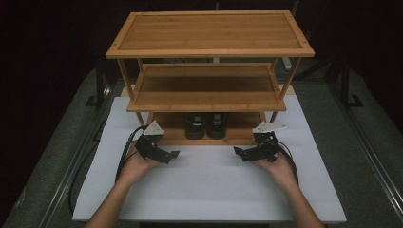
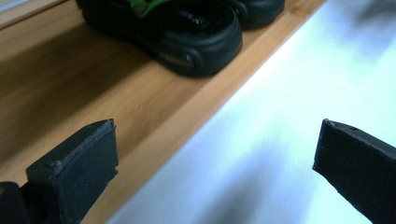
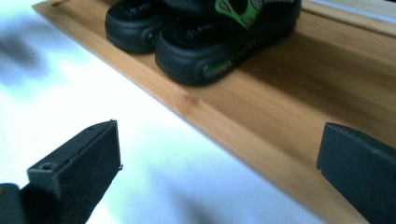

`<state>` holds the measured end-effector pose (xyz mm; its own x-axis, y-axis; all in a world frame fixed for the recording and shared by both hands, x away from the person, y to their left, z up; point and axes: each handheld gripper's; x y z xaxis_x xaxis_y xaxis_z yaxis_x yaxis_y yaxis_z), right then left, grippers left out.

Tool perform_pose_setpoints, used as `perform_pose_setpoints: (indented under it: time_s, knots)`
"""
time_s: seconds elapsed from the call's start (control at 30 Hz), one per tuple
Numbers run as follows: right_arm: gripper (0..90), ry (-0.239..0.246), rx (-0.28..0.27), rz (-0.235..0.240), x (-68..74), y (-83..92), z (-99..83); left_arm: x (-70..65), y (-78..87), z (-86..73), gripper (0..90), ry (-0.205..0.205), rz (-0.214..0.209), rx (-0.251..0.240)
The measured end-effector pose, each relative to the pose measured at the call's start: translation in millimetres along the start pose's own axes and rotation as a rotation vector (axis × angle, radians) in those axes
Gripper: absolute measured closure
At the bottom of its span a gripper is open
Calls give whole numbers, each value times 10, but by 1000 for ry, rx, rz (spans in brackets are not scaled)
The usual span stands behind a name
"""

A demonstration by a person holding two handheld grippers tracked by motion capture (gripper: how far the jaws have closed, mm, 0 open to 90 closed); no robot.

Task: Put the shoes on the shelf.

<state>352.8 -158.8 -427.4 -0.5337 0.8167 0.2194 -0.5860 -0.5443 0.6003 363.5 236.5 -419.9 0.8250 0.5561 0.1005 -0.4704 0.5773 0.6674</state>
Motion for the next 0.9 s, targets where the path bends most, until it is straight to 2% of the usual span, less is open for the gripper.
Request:
perform_pose_setpoints:
  time_s: [0.27, 0.53, 0.9]
  knots:
    - [0, 12, 6, -35, -79, 250, -225, -99, 234, -157, 0, -8, 15, -10]
    - [0, -6, 0, -57, -128, 525, -435, -201, 448, -436, 0, 0, 28, -11]
    - [0, -35, 5, -91, -192, 794, -690, -282, 800, -760, 0, 17, 98, -18]
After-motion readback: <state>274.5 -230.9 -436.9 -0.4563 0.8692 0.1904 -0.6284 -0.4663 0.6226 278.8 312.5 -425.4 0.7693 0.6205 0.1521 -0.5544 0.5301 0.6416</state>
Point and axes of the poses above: each handheld gripper's, and its own axes: y roughly backward along the jaws, z roughly out of its top, x roughly to its left, and after that the axes turned 9 degrees about -y, right-handed
